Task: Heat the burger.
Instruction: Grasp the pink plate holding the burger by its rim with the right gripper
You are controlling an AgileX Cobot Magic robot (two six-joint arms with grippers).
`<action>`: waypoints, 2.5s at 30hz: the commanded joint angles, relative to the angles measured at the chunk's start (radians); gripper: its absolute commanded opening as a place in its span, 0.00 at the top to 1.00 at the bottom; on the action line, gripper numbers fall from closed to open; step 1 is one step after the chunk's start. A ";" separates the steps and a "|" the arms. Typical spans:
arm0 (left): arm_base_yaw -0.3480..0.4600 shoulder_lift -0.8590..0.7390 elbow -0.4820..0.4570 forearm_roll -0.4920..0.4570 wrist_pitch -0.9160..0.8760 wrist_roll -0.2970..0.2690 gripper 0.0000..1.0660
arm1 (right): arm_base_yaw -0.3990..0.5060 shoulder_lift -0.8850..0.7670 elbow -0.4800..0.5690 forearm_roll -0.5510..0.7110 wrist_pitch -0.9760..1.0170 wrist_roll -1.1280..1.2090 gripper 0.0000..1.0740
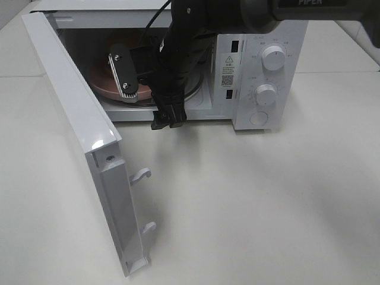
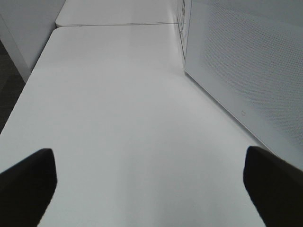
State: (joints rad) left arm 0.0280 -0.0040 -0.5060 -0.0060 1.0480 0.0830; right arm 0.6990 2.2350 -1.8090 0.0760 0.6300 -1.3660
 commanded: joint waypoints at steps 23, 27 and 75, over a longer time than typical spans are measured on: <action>0.002 -0.015 0.000 -0.001 -0.001 -0.001 0.03 | 0.003 0.147 -0.234 0.050 0.075 0.060 0.21; 0.002 -0.015 0.000 -0.001 -0.001 -0.001 0.03 | 0.003 0.147 -0.234 0.043 0.056 0.075 0.22; 0.002 -0.015 0.000 -0.001 -0.001 -0.001 0.03 | -0.012 0.310 -0.361 0.089 0.002 0.132 0.29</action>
State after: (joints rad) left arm 0.0280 -0.0040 -0.5060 -0.0060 1.0480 0.0830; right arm 0.6940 2.5400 -2.1630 0.1520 0.6330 -1.2390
